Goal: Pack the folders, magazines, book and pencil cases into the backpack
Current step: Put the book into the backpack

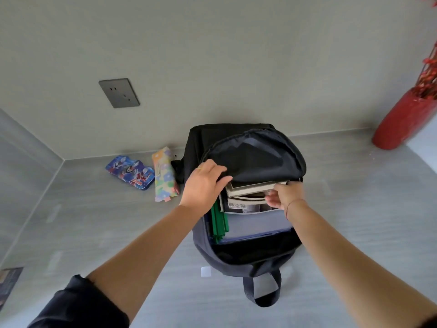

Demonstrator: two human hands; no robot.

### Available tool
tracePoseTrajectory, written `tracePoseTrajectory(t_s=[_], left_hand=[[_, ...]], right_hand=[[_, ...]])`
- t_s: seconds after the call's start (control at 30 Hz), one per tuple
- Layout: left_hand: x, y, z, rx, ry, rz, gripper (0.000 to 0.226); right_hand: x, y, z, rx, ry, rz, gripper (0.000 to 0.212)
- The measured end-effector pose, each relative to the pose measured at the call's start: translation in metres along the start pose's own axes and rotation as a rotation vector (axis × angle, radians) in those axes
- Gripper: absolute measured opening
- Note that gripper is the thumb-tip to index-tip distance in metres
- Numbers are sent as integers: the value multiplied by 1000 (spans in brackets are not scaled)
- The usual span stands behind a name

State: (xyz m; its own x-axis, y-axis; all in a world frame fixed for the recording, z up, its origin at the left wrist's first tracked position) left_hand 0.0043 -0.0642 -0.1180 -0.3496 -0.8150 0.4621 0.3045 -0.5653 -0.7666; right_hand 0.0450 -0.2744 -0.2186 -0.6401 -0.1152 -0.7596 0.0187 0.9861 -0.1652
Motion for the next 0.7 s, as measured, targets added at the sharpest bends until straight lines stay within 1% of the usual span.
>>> tracePoseTrajectory(t_s=[0.03, 0.07, 0.1, 0.13, 0.2, 0.23, 0.27, 0.3, 0.33, 0.37, 0.4, 0.47, 0.53, 0.57, 0.63, 0.7], left_hand=[[-9, -8, -2, 60, -46, 13, 43], [-22, -12, -4, 92, -129, 16, 45], [-36, -13, -5, 97, -240, -19, 47], [-49, -13, -7, 74, -385, -111, 52], [-70, -3, -10, 8, -690, -445, 69], [-73, 3, -10, -30, -788, -590, 72], [-71, 7, -8, -69, -826, -684, 68], [-68, 9, -6, -93, -813, -755, 58], [-64, 12, -2, -111, -787, -822, 45], [-58, 13, 0, -140, -763, -882, 42], [-54, 17, 1, -187, -752, -901, 45], [-45, 25, 0, -362, -716, -822, 47], [-29, 32, -4, -639, -598, -602, 45], [-18, 35, -10, -777, -532, -503, 45], [4, 40, -22, -986, -411, -367, 45], [14, 46, -35, -1128, -329, -280, 43]], right_hand=[[0, -3, -6, 55, -48, -69, 18], [-5, -5, -15, 134, -138, -163, 11], [-15, -11, -27, 232, -258, -245, 11], [-29, -18, -40, 349, -381, -286, 13], [-60, -31, -60, 542, -551, -249, 13], [-75, -36, -62, 604, -627, -241, 17], [-89, -39, -59, 633, -682, -273, 22], [-101, -40, -52, 619, -707, -337, 27], [-108, -40, -42, 575, -694, -405, 34], [-112, -40, -33, 509, -659, -444, 41], [-110, -41, -22, 442, -606, -474, 46], [-103, -47, -8, 298, -523, -477, 53], [-87, -47, -1, 104, -450, -433, 63], [-75, -42, -2, -10, -402, -456, 61], [-49, -30, -9, -176, -307, -597, 45], [-29, -20, -15, -251, -266, -749, 30]])
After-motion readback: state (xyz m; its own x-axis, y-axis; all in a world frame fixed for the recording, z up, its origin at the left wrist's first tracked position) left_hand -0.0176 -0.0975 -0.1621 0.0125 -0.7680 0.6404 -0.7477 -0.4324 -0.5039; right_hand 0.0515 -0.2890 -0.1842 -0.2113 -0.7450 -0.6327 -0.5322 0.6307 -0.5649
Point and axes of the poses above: each hand's wrist, its own z-axis towards the middle knuckle, its own y-axis out of the palm, x = y × z, the point moved 7 cm from there along z, towards the middle knuckle, and after that the axes turned 13 degrees about -z, right-handed, at the moved point
